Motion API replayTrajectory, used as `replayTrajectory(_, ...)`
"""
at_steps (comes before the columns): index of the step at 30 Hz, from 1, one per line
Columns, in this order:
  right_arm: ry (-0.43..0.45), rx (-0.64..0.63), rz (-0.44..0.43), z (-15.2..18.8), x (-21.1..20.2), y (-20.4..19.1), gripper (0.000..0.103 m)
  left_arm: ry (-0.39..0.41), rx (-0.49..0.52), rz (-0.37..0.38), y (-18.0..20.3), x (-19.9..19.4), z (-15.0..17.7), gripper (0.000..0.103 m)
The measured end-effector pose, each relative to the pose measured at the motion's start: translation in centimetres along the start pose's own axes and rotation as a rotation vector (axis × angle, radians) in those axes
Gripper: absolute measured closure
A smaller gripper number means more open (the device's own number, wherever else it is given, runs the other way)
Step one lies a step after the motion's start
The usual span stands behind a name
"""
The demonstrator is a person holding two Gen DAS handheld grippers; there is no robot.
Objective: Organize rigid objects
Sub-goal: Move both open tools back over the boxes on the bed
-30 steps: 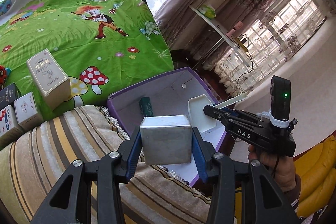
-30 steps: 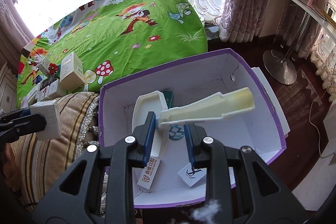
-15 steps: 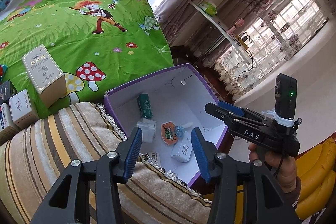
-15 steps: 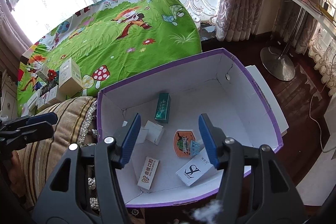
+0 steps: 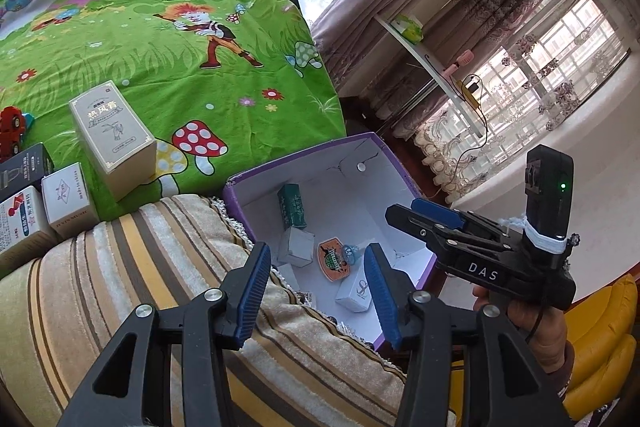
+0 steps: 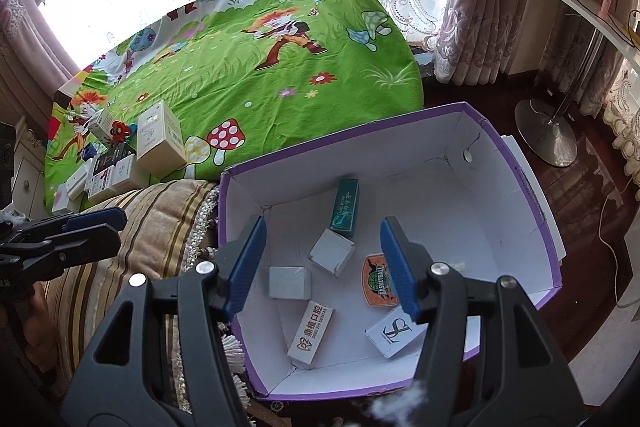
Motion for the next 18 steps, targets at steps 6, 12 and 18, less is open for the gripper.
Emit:
replayTrajectory(6, -0.022, -0.067, -0.034, -0.5, 0.8, -3.2, 0.04, 0.038, -0.048, -0.02, -2.6, -2.0, 0.0, 0.053)
replayTrajectory(12, -0.037, -0.125, -0.07, -1.4, 1.7, -6.3, 0.04, 0.081, -0.124, -0.059, -6.5, -4.6, 0.4, 0.053)
replayTrajectory(18, -0.046, -0.199, -0.107, -2.9, 2.8, -9.9, 0.039, 0.126, -0.223, -0.124, -11.8, -7.4, 0.8, 0.053)
Point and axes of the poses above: each gripper's, at about its wrist camera, not at the fingertips, and x roughly the way its jaws point, y to its right, z to its underside, the point moved 3 cm from there along x, roughly the way its jaws point, and after that the axes turned 1 degree about -z, right-handed, at the moved point
